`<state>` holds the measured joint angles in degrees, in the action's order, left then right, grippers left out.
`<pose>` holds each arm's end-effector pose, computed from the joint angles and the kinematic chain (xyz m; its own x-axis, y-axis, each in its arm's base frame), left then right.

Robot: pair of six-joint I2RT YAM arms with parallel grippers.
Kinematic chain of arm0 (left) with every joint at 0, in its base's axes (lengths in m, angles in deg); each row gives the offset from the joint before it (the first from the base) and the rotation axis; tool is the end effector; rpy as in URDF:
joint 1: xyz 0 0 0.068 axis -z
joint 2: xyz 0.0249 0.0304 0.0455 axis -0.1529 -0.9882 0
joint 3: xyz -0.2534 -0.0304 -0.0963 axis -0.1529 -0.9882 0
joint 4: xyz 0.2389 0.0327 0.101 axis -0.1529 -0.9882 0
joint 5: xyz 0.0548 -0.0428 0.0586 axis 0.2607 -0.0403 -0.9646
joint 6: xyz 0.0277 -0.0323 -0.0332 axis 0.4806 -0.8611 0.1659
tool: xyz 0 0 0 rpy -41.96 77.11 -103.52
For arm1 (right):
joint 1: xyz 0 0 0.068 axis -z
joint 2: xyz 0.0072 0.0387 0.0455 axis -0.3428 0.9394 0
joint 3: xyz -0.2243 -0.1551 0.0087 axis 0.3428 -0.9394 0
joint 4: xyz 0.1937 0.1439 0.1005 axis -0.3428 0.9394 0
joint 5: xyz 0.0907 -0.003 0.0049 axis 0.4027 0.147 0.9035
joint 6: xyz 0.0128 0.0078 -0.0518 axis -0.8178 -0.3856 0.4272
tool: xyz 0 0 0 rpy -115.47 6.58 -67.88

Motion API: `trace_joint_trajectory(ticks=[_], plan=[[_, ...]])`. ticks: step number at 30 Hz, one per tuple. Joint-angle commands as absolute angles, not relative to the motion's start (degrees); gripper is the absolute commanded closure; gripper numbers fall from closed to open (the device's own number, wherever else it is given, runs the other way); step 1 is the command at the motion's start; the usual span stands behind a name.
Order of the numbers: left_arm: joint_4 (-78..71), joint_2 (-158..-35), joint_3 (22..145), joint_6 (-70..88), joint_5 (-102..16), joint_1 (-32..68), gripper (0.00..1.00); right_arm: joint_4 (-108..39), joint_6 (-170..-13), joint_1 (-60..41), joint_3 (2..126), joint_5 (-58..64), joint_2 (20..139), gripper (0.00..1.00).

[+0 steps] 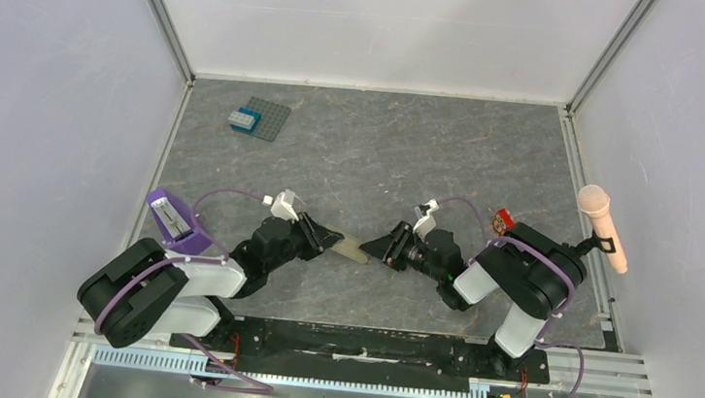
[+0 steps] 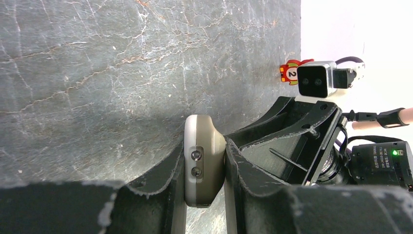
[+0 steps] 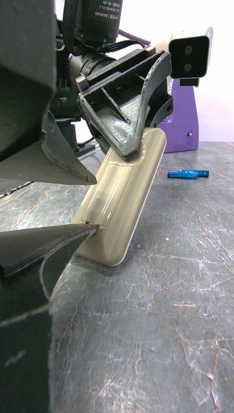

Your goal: Load the batteries into the remote control

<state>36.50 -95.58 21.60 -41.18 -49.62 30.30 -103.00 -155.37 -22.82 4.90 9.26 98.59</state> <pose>0.1627 -0.1333 0.1318 -0.7097 -0.5594 -0.4282 0.0470 0.5689 -0.8211 0.1831 0.1816 0.1058 -0.8501 0.4585 -0.2590 -0.0869 0.3629 0.9278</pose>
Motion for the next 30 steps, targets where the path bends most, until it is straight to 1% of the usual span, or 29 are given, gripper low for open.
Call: trace_joint_trajectory(ticks=[1,7,19,22,24,27,30], plan=[[21.3,-96.8,21.6,-39.4,-49.8,32.9,0.98,-111.1,-156.5,-25.7,10.6,21.7,96.0,0.64],[12.2,-93.1,23.4,-38.9,-54.3,33.0,0.98,-108.0,-156.4,-25.3,11.8,21.5,93.1,0.64],[7.2,-91.8,24.2,-39.6,-56.8,33.0,0.98,-107.5,-157.2,-23.5,11.1,21.1,89.4,0.64],[6.6,-91.3,24.3,-39.6,-57.2,33.0,0.98,-102.5,-155.6,-23.1,11.4,20.1,88.5,0.64],[5.7,-90.3,24.4,-39.4,-57.9,33.0,0.98,-96.6,-152.9,-22.9,11.5,18.4,87.1,0.64],[4.4,-88.7,24.4,-38.7,-58.6,33.0,0.98,-85.5,-149.3,-22.6,11.7,13.8,84.1,0.64],[3.6,-87.8,24.3,-38.1,-59.1,33.0,0.98,-73.6,-146.5,-22.7,13.1,10.0,82.3,0.6]])
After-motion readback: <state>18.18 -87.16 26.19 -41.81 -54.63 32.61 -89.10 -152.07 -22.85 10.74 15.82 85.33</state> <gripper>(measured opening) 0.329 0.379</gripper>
